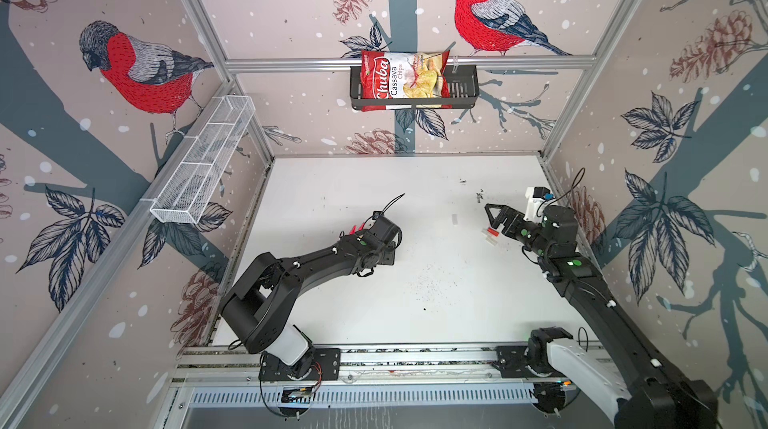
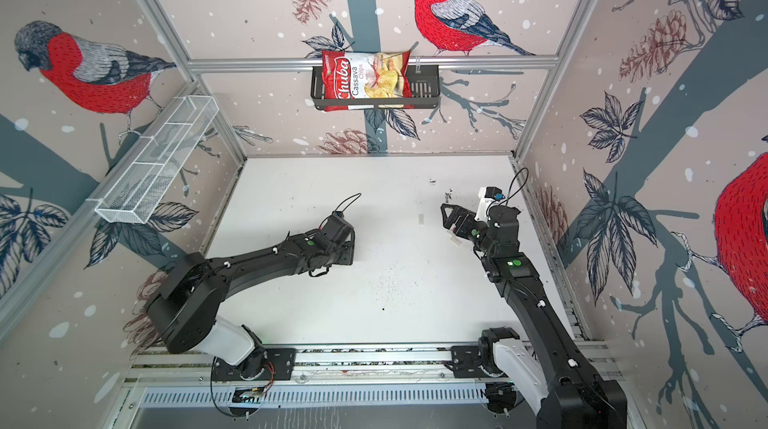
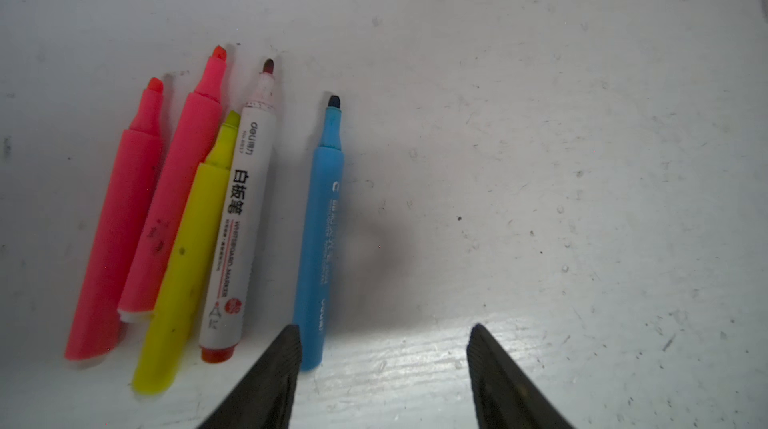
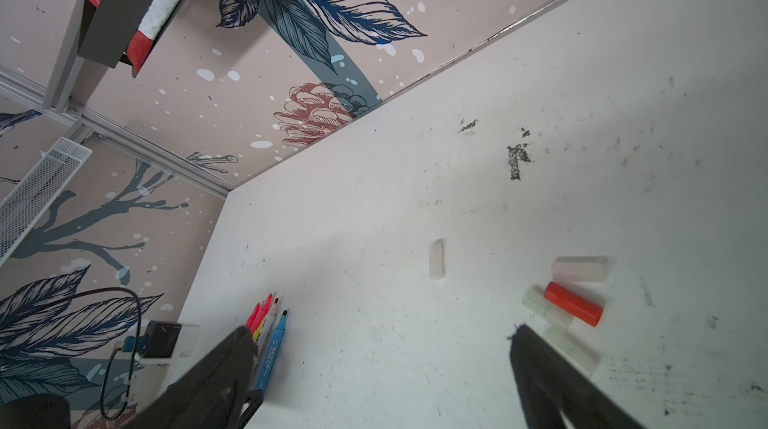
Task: Insert the pens into the pen caps
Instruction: 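Reach the left gripper to the blue marker while the right moves toward caps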
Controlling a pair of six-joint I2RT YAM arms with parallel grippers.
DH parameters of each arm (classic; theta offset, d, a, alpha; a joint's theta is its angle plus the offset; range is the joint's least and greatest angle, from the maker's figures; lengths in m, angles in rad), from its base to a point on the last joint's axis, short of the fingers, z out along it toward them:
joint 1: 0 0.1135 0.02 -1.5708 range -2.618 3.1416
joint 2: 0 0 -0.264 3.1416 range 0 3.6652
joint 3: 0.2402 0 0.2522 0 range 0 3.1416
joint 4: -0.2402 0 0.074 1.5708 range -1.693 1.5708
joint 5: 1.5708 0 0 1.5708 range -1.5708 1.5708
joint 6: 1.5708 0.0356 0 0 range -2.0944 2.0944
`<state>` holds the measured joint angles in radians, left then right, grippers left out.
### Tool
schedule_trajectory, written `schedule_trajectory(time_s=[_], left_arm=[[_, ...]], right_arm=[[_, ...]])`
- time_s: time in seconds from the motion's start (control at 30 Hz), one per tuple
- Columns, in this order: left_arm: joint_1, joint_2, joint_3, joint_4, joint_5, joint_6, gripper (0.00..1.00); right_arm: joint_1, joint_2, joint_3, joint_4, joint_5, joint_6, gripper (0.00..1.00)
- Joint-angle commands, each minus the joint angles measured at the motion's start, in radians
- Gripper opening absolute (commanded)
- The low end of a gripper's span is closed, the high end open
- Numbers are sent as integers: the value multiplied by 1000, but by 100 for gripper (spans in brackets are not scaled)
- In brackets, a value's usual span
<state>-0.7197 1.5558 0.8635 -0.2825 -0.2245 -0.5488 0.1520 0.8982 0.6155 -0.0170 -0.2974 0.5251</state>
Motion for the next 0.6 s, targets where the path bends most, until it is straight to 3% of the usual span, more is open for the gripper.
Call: schedule_trajectory(time_s=[0.0,0.27,0.57], left_arm=[[13,12,8,-16,-21,6,65],[89,25,-2,21,49,27,62],[92,83,38,14,63,57,55]], right_arm=[[2,-23,-8,2,-16,-19,96],[1,-30,-10,11,-23,-14,94],[3,-37,9,10,-27,-10,92]])
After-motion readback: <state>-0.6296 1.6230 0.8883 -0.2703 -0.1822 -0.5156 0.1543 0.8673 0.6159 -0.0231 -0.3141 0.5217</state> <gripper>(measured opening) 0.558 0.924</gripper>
